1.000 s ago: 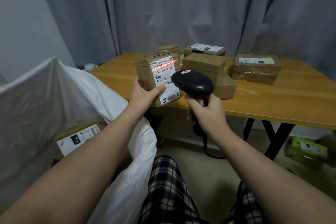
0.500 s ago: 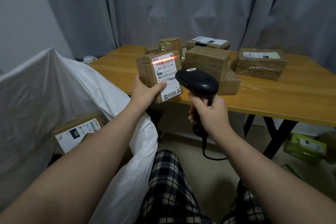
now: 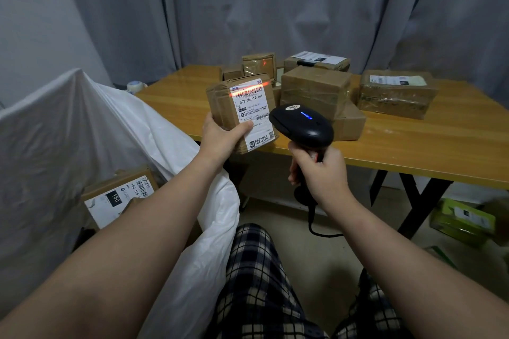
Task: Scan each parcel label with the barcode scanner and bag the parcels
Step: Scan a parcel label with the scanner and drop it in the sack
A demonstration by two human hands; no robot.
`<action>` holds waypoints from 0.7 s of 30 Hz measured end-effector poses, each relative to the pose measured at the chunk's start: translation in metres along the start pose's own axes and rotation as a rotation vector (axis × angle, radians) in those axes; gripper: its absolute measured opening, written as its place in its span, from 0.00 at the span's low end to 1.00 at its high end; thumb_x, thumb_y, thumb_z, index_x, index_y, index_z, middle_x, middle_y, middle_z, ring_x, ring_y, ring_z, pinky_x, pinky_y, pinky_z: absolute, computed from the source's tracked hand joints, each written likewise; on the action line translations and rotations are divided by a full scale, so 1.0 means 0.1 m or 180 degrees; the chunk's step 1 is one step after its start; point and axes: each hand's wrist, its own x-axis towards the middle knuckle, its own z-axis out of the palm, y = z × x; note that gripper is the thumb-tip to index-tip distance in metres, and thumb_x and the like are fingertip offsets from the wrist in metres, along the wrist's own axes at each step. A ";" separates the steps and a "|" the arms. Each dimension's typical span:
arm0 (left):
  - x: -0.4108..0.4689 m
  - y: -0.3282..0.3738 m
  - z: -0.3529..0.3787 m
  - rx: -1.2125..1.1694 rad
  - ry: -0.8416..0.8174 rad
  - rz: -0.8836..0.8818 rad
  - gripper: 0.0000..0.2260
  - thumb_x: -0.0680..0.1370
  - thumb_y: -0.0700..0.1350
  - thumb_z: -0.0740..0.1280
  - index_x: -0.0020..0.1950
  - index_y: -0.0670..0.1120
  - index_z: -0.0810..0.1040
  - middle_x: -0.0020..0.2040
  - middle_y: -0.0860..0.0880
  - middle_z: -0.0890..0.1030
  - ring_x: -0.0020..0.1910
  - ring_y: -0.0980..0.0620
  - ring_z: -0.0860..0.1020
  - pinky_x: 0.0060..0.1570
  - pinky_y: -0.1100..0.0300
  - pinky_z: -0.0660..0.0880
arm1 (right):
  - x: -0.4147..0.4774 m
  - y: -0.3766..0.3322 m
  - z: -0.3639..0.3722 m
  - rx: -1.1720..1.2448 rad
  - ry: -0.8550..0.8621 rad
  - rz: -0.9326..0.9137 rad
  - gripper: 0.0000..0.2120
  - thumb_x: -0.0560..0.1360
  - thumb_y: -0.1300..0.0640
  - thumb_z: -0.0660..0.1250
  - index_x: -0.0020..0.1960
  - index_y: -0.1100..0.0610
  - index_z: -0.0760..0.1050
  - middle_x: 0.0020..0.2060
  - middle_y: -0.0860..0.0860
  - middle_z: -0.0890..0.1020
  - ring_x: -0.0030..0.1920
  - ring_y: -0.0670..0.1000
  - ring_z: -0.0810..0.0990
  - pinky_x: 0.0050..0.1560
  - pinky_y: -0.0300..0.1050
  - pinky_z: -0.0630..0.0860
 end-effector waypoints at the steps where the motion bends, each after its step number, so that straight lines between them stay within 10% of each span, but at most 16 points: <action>1: 0.00 -0.01 0.00 -0.0005 -0.0001 -0.0011 0.31 0.70 0.48 0.77 0.68 0.48 0.65 0.61 0.51 0.77 0.57 0.52 0.79 0.55 0.55 0.78 | -0.01 0.03 0.00 -0.0008 0.0024 -0.0030 0.11 0.77 0.60 0.68 0.40 0.67 0.75 0.27 0.58 0.76 0.25 0.53 0.78 0.30 0.45 0.76; 21: -0.44 -0.05 -0.38 -0.0154 0.0119 0.0120 0.32 0.70 0.48 0.77 0.67 0.55 0.63 0.59 0.56 0.77 0.60 0.54 0.77 0.59 0.53 0.77 | 0.00 0.05 0.29 0.0075 -0.0392 -0.0063 0.09 0.75 0.62 0.70 0.39 0.65 0.74 0.25 0.52 0.76 0.24 0.50 0.77 0.29 0.42 0.74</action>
